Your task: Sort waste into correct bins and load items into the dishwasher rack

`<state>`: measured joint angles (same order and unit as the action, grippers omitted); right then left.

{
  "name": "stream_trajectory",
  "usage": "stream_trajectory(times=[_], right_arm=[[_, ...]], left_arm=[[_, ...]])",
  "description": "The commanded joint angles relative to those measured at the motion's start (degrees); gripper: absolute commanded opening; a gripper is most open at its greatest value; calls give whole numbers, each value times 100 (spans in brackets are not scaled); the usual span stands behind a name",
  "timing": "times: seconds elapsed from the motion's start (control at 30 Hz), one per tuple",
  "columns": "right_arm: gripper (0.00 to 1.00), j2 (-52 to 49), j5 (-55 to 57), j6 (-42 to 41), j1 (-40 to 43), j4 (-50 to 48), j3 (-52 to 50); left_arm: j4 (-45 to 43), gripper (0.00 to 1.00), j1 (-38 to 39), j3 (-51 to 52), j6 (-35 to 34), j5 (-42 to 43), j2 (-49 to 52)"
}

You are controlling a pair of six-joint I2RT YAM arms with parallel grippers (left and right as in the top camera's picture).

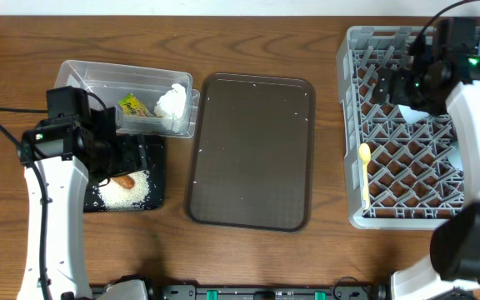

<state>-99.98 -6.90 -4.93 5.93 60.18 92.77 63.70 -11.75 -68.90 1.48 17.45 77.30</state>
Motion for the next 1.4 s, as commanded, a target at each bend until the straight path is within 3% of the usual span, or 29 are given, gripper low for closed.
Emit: stream_trajectory(times=[0.0,0.17,0.4,0.5,0.63,1.37], right_arm=[[99,634,282,79,103,157,4],[97,1309,236,122,103,-20,-566],[99,3176,4,109,101,-1561,-2664],[99,3993,9,111,101,-1967,-3344],[99,4686,24,114,101,-2013,-3805],[99,4972,24,114,101,-960,-3928]], left_arm=[[-22,80,74,74,407,-28,-319],[-238,80,96,317,404,-37,-1150],[-885,80,96,1255,385,-164,-2988],[-1099,91,96,1591,385,-162,-3606],[-1287,92,96,1731,387,-164,-4037],[-1259,94,96,1731,387,-164,-4070]])
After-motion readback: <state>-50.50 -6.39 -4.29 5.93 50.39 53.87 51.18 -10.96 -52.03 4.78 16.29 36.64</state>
